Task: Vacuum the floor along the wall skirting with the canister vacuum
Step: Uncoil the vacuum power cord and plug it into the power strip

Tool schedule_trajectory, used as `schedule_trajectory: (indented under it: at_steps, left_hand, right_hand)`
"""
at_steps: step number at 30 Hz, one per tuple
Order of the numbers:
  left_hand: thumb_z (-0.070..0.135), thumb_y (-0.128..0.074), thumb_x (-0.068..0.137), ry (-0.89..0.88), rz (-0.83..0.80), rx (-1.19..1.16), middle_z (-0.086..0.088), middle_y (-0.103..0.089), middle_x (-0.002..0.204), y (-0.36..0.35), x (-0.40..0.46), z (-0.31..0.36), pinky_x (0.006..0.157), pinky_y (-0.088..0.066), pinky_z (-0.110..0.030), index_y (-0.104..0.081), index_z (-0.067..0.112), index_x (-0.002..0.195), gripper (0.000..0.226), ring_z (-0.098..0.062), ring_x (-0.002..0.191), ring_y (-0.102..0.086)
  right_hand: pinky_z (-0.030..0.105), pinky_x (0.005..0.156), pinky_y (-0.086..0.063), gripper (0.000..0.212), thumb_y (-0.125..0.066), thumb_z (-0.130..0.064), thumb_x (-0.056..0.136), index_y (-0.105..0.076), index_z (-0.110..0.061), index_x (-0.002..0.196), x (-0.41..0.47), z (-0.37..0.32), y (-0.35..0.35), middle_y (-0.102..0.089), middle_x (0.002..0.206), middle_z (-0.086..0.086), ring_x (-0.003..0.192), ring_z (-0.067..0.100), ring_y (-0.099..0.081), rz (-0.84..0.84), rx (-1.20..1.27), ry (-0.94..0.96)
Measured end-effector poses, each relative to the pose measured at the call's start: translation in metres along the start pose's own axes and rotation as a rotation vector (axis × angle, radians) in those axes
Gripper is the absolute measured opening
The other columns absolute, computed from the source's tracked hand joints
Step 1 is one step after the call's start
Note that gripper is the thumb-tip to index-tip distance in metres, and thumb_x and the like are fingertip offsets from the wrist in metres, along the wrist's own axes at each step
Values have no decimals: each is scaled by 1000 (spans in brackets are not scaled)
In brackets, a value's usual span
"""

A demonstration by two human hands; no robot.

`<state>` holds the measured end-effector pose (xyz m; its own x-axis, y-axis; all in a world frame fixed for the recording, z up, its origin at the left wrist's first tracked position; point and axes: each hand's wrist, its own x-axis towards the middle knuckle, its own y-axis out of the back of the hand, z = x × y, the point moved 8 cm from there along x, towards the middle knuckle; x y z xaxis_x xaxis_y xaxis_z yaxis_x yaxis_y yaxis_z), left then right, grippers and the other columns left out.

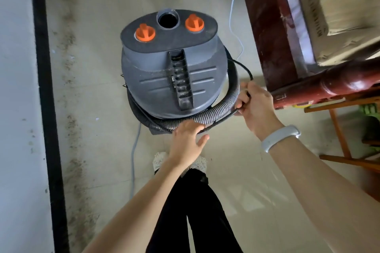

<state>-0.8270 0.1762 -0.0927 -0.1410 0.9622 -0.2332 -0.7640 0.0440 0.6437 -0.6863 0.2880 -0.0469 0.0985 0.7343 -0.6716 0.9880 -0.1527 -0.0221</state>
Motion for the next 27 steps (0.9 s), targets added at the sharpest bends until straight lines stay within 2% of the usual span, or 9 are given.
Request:
schedule_trajectory:
  at_steps: [2,5,9,14,18,22,25,26,27]
  left_hand:
    - [22,-63,88,17,-85,-74,-11,-71,100,6,9,23,85,-50,-39,-69,2,105,26,-27,92,-65]
    - [17,-58,93,56,-47,-94,-14,-70,92,38,24,44,74,-47,-36,-68,0,99,20,-30,83,-64]
    - [12,-51,95,76,-55,-141,-17,-70,88,82,37,58,79,-46,-38,-66,-4,93,22,-30,84,-65]
    - [14,-53,94,123,-214,-164,-9,-71,94,92,41,52,84,-48,-33,-65,3,95,16,-22,92,-67]
    - [6,-57,91,156,-173,-177,-9,-72,94,102,52,24,83,-50,-32,-69,4,95,13,-22,88,-67]
    - [3,-61,89,194,-157,-257,-12,-72,92,102,61,-2,84,-55,-34,-71,-1,100,15,-22,84,-68]
    - [-2,-58,89,323,-170,-485,-12,-68,87,99,58,-18,77,-58,-28,-68,-4,104,18,-12,69,-68]
    - [-4,-58,89,342,-180,-535,-11,-68,83,98,58,-21,73,-58,-24,-67,-4,104,18,-6,64,-67]
    - [-4,-58,89,339,-196,-558,-8,-67,79,97,60,-23,71,-58,-21,-67,-3,104,18,-2,62,-66]
  right_hand:
    - [20,49,-29,30,-31,-9,99,-50,-17,78,-8,-22,-2,-29,48,-7,43,11,-31,-31,-45,82]
    - [20,45,-32,29,-30,-7,102,-53,-14,86,-22,-61,-17,-29,48,-9,45,9,-30,-91,-66,247]
    - [20,46,-34,30,-29,-9,103,-53,-15,86,-34,-106,-52,-31,52,-5,46,9,-33,-170,-128,391]
    - [18,45,-32,29,-32,-7,101,-53,-14,83,-44,-118,-99,-32,52,-3,42,5,-32,-281,-222,369]
    - [22,61,-48,17,-37,-19,102,-50,-18,91,-38,-91,-96,-55,63,0,55,10,-60,-246,-263,206]
    - [23,67,-49,19,-33,-19,103,-50,-10,109,-26,-25,-64,-65,85,7,79,22,-64,-123,-258,25]
    - [25,55,-40,24,-33,-8,100,-55,-12,110,-26,41,-49,-67,101,12,76,31,-63,-83,-601,8]
    - [25,57,-42,28,-34,-6,99,-58,-11,114,-29,62,-50,-66,110,12,75,25,-63,-119,-739,33]
    - [25,68,-45,31,-36,-6,99,-59,-11,119,-33,82,-53,-64,118,12,85,21,-63,-165,-879,67]
